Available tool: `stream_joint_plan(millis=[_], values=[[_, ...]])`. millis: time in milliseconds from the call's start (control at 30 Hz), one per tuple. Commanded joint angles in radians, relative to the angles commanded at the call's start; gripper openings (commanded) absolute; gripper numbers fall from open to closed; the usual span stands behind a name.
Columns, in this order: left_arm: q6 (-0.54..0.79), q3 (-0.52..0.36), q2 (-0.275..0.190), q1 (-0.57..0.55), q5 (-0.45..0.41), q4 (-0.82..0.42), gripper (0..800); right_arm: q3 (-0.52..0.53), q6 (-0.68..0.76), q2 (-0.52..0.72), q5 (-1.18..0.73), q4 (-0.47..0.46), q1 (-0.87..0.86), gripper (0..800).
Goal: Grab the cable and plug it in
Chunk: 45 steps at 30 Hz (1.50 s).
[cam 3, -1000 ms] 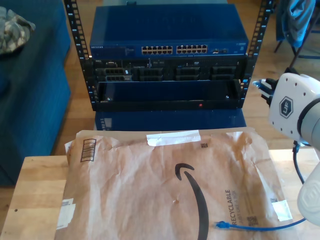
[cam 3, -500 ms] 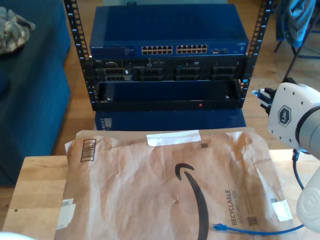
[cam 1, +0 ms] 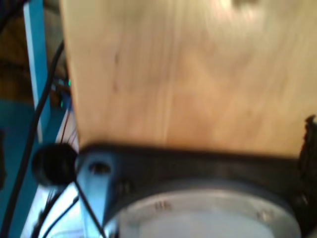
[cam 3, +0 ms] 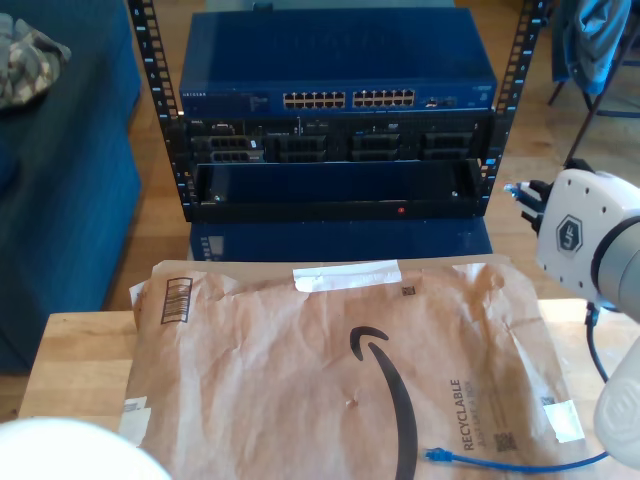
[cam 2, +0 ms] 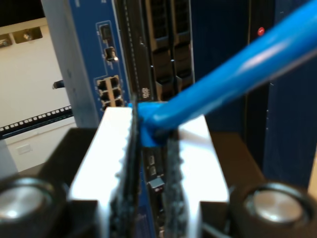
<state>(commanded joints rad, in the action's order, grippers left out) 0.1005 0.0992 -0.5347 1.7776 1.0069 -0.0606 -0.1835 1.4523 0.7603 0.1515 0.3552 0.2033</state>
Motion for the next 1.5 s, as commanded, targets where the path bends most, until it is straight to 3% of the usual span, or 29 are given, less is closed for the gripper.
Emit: stream_joint_plan(millis=[167,1000,1200,1500], values=[[0.012,-0.005,0.044,0.000,0.000,0.054,799,-0.046,0.002,-0.021,0.002,0.003,0.003,4],[0.012,-0.005,0.044,0.000,0.000,0.060,800,-0.078,0.009,-0.107,0.014,0.011,0.123,2],[0.012,-0.005,0.044,0.000,0.000,0.060,799,-0.138,0.006,-0.215,0.080,0.011,0.227,2],[0.012,-0.005,0.044,0.000,0.000,0.060,800,-0.236,0.011,-0.353,0.097,0.014,0.227,2]])
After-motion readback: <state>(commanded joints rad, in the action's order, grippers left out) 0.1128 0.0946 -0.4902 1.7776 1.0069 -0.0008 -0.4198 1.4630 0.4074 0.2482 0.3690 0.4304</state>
